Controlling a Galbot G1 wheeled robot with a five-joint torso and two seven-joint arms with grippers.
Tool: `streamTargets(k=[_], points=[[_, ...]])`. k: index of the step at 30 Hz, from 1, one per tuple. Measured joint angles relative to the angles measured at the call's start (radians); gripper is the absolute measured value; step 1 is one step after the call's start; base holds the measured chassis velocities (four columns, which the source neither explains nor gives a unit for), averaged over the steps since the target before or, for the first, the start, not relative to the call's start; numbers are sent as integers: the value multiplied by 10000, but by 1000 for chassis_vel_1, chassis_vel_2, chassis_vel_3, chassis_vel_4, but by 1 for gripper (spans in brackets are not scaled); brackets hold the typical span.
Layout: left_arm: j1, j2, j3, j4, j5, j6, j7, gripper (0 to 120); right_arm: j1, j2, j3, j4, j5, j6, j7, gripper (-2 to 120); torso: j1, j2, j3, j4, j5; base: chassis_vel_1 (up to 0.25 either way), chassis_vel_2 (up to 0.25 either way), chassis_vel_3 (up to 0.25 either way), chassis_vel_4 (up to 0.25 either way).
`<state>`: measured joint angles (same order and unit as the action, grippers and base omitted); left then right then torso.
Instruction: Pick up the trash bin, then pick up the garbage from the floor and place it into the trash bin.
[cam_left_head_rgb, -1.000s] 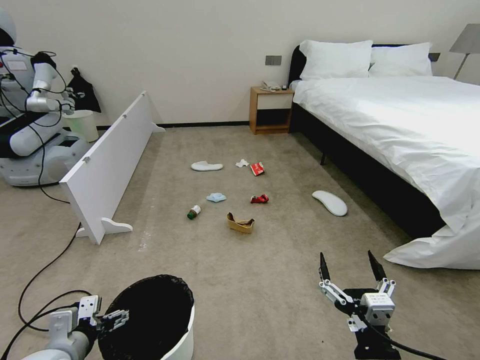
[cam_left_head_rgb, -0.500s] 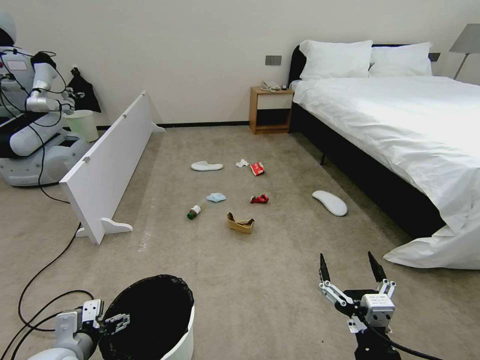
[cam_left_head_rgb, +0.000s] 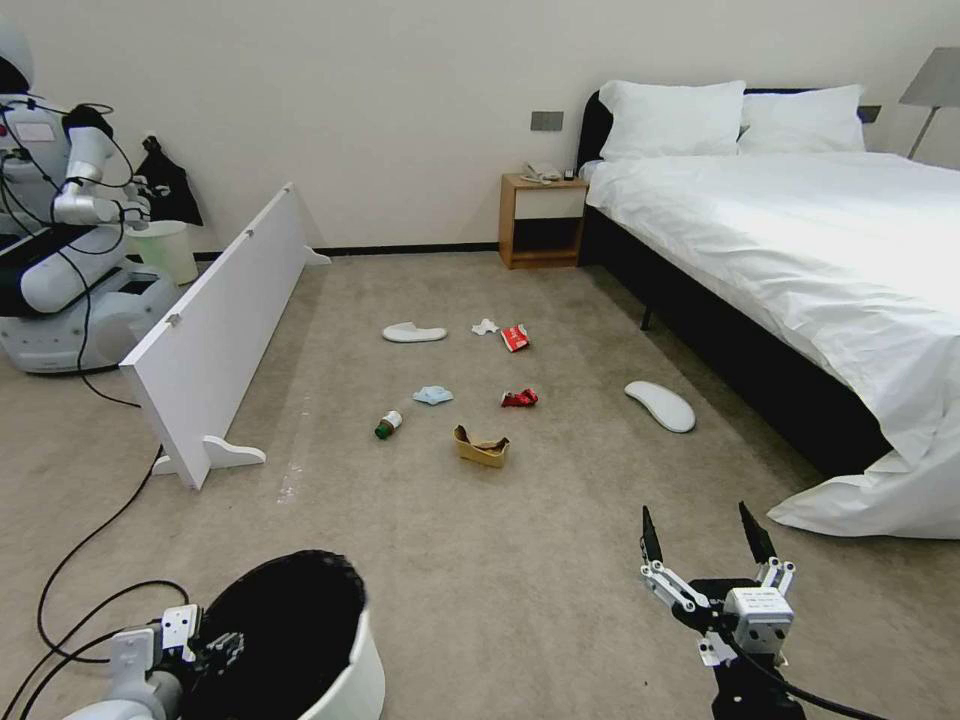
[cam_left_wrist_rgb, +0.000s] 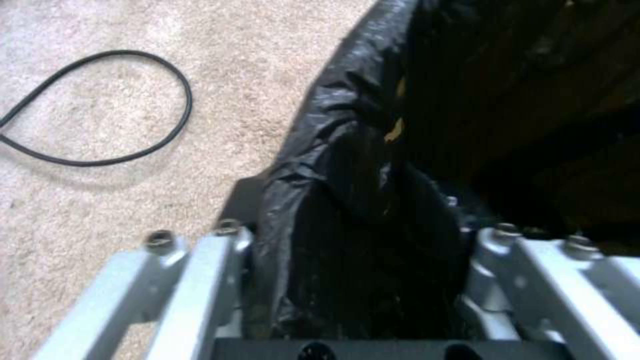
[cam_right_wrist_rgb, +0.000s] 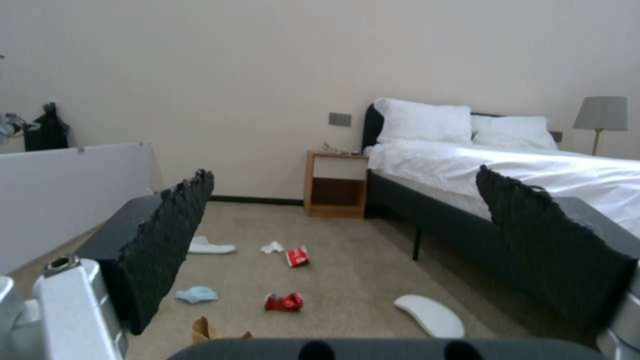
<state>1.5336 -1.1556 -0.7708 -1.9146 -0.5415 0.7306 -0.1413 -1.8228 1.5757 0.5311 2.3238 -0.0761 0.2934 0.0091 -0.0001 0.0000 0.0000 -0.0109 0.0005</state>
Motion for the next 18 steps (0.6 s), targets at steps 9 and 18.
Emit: streamTargets(k=[9,18], points=[[35,14,105,8,-48,-11,121,13,-49,15,-17,58,-33,-1,-32,100,-1,4,-4,-1,5,0,0,0,0],[79,12,174,-23,-63,-12,121,11,-58,14,-14,98,-34,-6,-45,100,-1,4,-2,0,-1,0,0,0,0]])
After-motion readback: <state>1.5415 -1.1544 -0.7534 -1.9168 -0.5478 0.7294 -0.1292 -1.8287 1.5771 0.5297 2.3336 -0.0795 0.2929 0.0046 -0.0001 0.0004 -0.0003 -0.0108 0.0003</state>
